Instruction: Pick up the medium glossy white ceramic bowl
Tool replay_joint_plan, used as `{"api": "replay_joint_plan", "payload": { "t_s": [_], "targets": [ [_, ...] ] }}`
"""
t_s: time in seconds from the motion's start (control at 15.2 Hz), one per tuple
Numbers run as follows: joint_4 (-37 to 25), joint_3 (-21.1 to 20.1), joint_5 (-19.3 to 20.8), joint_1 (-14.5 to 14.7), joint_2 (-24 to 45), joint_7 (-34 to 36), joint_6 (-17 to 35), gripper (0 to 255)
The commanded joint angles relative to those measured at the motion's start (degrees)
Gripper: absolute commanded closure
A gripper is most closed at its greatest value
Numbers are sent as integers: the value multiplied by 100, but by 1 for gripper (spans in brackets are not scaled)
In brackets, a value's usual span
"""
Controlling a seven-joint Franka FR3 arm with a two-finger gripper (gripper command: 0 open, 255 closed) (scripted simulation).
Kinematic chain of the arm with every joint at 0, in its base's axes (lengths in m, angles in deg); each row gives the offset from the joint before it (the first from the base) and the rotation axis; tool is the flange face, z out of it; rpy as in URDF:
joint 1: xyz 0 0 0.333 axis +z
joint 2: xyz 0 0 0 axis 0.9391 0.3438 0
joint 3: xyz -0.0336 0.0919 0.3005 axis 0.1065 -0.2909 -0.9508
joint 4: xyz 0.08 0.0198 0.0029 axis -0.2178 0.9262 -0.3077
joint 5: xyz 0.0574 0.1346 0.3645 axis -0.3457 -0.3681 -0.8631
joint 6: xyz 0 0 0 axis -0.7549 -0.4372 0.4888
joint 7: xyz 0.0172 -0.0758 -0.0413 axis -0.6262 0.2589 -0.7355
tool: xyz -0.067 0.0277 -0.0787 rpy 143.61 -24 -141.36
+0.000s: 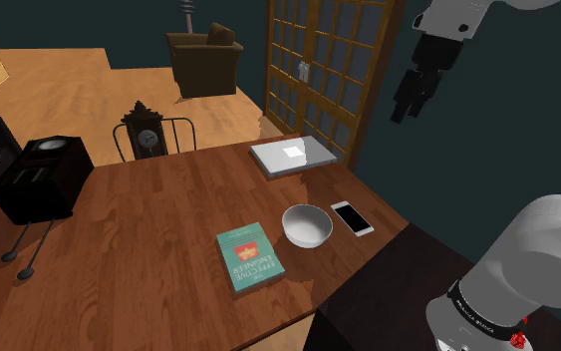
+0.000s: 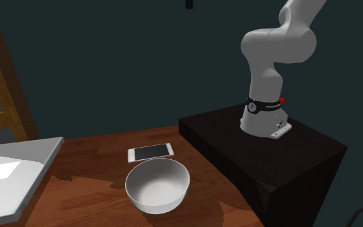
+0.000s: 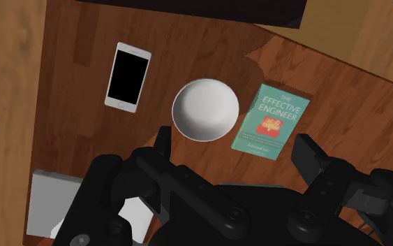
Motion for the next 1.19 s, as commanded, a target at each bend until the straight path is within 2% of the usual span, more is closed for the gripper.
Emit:
{"api": "replay_joint_plan", "payload": {
  "t_s": [0.0,0.59,1.12],
  "targets": [
    [0,0,0,0,0,0,0,0],
    [1143,178,-47,-24,734,-208,1863,0],
    [1618,382,-262,60,2048,-509,3628,0]
  ]
}}
